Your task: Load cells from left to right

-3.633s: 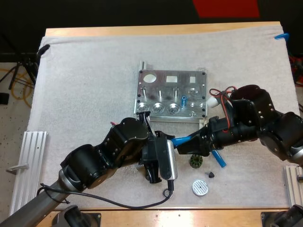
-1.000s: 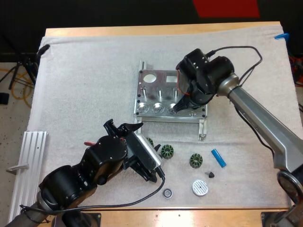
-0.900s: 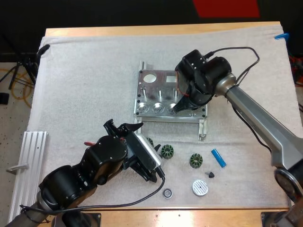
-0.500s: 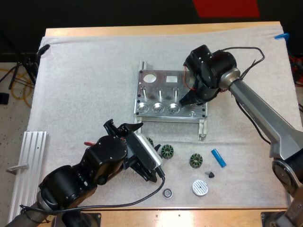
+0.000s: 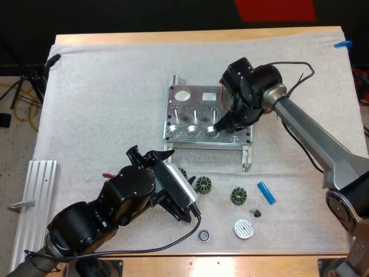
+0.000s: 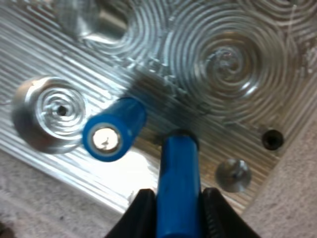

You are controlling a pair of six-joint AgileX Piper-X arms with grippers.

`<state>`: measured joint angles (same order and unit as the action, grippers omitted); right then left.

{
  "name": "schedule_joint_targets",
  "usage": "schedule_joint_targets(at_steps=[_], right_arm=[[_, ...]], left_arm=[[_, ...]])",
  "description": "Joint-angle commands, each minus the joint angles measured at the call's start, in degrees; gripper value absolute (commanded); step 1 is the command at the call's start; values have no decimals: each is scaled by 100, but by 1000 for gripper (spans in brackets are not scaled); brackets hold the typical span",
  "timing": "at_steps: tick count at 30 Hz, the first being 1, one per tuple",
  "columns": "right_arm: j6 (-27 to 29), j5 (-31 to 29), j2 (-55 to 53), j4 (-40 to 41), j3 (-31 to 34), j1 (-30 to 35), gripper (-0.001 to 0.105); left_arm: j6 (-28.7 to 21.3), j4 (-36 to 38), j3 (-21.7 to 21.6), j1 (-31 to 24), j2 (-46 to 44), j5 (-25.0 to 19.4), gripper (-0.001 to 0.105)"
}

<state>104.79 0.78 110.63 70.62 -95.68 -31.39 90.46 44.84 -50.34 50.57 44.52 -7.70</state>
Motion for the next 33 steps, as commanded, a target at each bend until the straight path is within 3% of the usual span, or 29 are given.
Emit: schedule_joint_targets(at_steps=[1,7,17,33], right_arm=[[80,158,-18,1,-59,8,0],[80,141,107,27,-59,8,0],[80,-377,146,-18,-59,8,0],[48,-77,146,-112,-59,-13,0]], left_arm=[[103,-44,-26,-10,-40,-29,64],[103,-10,-26,-10,-40,-29,64],[103,-12,-26,-10,-40,-29,64],[103,-12,-26,-10,-40,-29,64]])
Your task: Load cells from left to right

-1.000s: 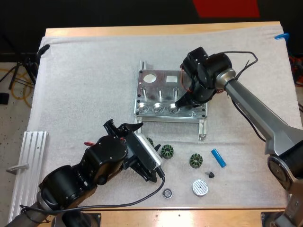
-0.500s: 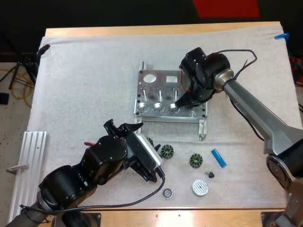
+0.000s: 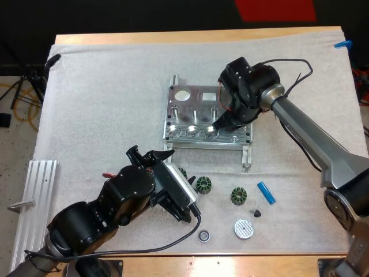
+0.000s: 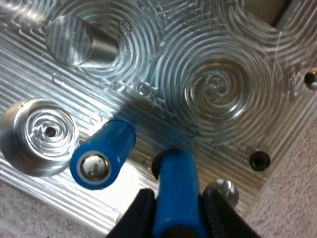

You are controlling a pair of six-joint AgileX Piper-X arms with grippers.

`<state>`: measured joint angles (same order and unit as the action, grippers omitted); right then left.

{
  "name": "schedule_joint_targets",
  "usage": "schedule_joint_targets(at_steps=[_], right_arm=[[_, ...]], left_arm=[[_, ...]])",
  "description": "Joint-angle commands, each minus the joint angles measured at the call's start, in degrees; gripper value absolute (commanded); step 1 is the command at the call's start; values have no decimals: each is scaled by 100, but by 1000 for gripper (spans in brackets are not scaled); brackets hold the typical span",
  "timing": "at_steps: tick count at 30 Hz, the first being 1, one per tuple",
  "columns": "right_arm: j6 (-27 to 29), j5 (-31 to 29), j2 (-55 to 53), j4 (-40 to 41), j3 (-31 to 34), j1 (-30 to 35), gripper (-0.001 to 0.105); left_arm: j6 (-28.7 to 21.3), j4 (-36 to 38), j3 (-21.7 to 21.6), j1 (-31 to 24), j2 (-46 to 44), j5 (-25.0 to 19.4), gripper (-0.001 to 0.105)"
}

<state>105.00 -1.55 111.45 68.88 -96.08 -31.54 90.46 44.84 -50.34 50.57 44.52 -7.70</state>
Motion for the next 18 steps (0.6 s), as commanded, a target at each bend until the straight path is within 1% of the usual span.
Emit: schedule_joint_targets(at_steps=[1,9,18], right_arm=[[27,236,63,75,-20,2,0],[1,350,63,200,-20,-13,0],[1,513,63,100,-20,-13,0]], left_arm=[[103,-12,-26,-10,-40,-29,64],[103,-12,-26,-10,-40,-29,64],[103,-12,-26,-10,-40,-29,64]])
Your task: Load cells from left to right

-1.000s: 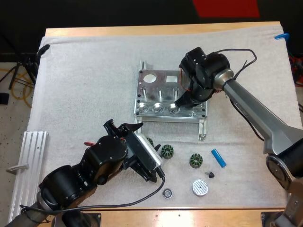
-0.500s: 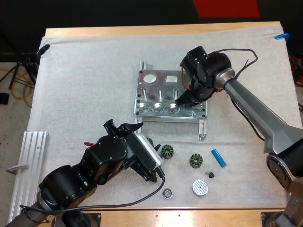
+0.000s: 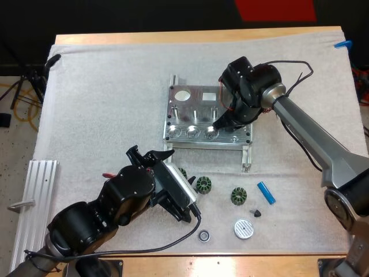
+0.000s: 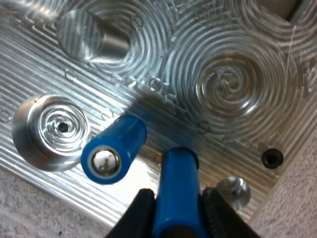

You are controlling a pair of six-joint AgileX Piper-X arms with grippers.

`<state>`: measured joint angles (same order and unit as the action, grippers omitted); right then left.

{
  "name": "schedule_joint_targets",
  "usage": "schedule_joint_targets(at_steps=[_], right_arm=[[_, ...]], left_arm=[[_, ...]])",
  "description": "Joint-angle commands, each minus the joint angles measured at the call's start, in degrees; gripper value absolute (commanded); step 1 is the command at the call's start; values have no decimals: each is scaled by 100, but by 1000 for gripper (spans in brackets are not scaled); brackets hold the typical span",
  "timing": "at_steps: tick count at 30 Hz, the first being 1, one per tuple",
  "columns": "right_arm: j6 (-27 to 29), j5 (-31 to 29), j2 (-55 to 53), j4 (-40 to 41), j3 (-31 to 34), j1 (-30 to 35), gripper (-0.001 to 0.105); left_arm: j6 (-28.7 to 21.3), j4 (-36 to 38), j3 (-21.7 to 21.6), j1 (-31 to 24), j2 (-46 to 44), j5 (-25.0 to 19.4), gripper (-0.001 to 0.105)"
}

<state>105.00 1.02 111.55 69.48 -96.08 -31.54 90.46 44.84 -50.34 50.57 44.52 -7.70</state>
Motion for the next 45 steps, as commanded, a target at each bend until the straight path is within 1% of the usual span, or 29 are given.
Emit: schedule_joint_targets(at_steps=[1,4,7,9,11,18,21,27,32,37,45], right_arm=[[1,256,64,7,-20,-13,0],[1,256,74,-72,-20,-13,0],[1,133,128,-50,-20,-13,0],[1,-241,165,9,-20,-13,0],[1,-374,167,47,-20,-13,0],[1,-408,167,138,-20,-13,0],[1,-654,167,135,-20,-13,0],[1,-857,167,135,-20,-13,0],[-12,-795,167,135,-20,-13,0],[-30,-337,198,100,-20,-13,0],[-91,-350,365,-6,-20,-13,0]], left_arm=[[103,-12,-26,-10,-40,-29,64],[103,-12,-26,-10,-40,-29,64],[103,-12,-26,-10,-40,-29,64],[103,-12,-26,-10,-40,-29,64],[103,-12,-26,-10,-40,-29,64],[103,-12,-26,-10,-40,-29,64],[103,-12,-26,-10,-40,-29,64],[103,-12,-26,-10,-40,-29,64],[103,-12,-26,-10,-40,-29,64],[103,-12,-26,-10,-40,-29,64],[103,-12,-26,-10,-40,-29,64]])
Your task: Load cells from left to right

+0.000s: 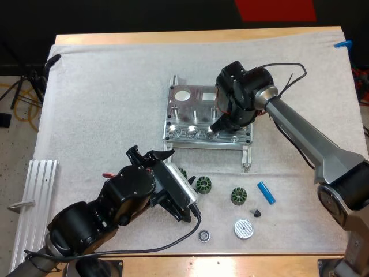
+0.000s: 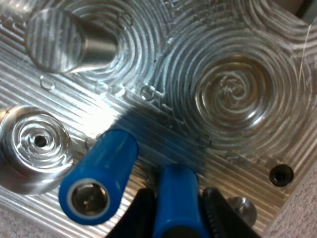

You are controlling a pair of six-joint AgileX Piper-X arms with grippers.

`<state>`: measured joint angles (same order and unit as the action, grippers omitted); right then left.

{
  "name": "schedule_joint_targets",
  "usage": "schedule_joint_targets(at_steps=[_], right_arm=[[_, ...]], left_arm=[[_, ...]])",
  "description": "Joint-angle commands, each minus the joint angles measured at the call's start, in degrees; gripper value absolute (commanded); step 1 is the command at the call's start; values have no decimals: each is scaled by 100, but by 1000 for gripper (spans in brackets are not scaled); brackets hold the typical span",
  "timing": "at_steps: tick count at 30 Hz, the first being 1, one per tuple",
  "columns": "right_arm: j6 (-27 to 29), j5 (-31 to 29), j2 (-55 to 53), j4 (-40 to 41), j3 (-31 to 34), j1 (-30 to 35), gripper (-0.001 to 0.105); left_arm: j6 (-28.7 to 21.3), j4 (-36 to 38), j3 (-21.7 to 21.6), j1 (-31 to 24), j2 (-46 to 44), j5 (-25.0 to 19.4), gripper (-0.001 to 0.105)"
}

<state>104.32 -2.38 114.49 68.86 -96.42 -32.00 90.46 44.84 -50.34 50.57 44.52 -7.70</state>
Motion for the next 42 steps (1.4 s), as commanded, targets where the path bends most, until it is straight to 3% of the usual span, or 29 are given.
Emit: schedule_joint_targets(at_steps=[1,11,14,18,20,37,42], right_arm=[[-23,-14,72,56,14,33,0],[-23,-40,72,56,14,33,1],[-23,-38,72,56,14,33,23],[-3,-38,45,56,-2,33,74],[10,-38,-15,56,-1,33,80],[91,-38,-1824,358,-1,33,79],[-131,-38,-2618,430,324,33,79]], left_arm=[[103,-12,-26,-10,-40,-29,64],[103,-12,-26,-10,-40,-29,64],[103,-12,-26,-10,-40,-29,64],[103,-12,-26,-10,-40,-29,64],[103,-12,-26,-10,-40,-29,64],[103,-12,-26,-10,-40,-29,64],[57,-12,-26,-10,-40,-29,64]])
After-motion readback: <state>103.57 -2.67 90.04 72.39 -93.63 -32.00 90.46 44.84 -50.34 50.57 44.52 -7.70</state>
